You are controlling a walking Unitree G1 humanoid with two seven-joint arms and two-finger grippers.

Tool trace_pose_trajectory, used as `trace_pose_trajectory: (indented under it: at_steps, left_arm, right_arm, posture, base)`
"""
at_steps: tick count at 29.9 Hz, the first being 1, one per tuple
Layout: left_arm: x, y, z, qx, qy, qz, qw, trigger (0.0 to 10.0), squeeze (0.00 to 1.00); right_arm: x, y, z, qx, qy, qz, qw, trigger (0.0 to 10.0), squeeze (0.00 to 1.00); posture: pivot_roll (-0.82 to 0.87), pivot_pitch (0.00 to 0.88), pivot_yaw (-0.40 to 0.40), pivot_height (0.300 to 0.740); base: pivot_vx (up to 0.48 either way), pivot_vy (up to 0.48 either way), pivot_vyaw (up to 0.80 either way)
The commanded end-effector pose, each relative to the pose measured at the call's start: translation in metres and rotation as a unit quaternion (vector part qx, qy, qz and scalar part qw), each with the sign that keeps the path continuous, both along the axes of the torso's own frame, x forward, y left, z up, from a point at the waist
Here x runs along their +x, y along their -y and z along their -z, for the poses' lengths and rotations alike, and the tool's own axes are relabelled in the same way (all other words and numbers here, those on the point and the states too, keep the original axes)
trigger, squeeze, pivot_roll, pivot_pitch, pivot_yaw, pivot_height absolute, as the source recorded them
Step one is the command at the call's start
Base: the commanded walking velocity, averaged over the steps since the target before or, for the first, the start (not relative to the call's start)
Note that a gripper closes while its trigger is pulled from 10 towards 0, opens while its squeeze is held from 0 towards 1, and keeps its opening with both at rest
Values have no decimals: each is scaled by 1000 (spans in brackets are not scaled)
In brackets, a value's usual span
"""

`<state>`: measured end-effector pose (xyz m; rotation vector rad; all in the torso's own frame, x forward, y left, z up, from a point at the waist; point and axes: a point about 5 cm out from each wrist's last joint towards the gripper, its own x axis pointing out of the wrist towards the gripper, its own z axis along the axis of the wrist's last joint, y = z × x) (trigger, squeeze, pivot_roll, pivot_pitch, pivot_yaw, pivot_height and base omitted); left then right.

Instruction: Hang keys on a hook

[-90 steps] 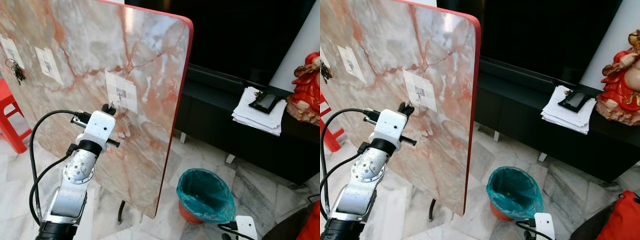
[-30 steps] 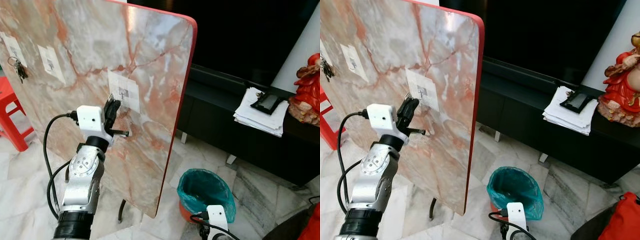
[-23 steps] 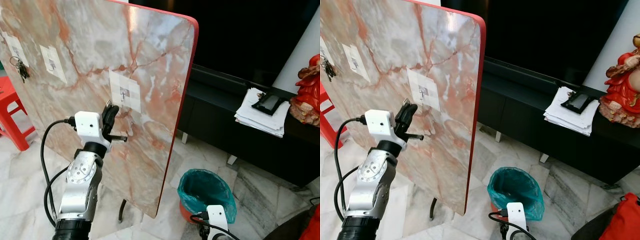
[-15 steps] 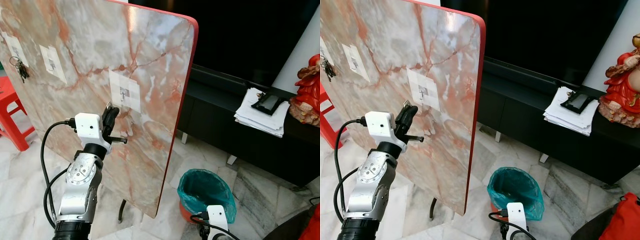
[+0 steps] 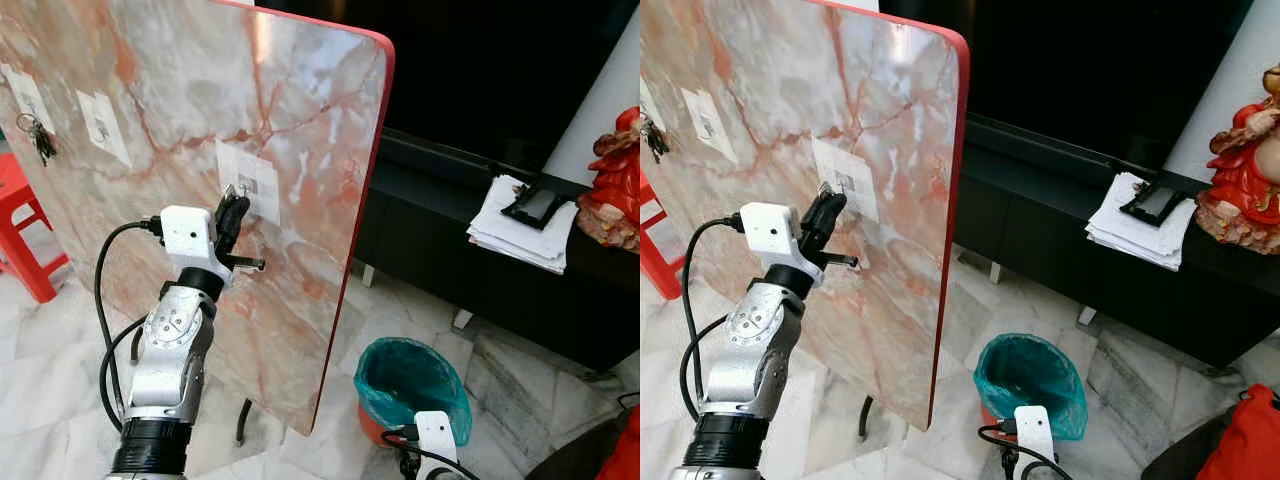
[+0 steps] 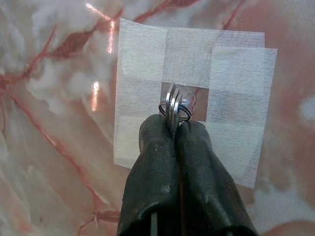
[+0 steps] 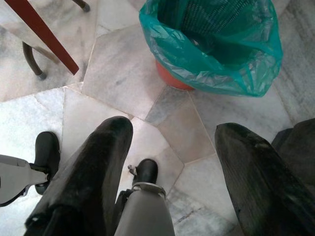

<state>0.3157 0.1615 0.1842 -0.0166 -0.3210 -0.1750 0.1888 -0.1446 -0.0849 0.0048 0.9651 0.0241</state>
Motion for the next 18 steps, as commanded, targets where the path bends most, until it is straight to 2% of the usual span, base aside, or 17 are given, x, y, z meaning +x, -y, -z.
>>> trace_pose_trajectory:
  at_steps: [1,18]
  left_arm:
    - [3,5,-3,-1,3,12,1000,10000,0]
    - [8,8,-2,0,-8,21,1000,10000,0]
  right_arm:
    - [-3,2,2,0,-5,4,1000,10000,0]
    - [-4,3,2,0,-8,1,1000,10000,0]
  posture:
    - [43,0,-95,740]
    - [44,0,-97,740]
  base:
    - [0,0,0]
    - [0,0,0]
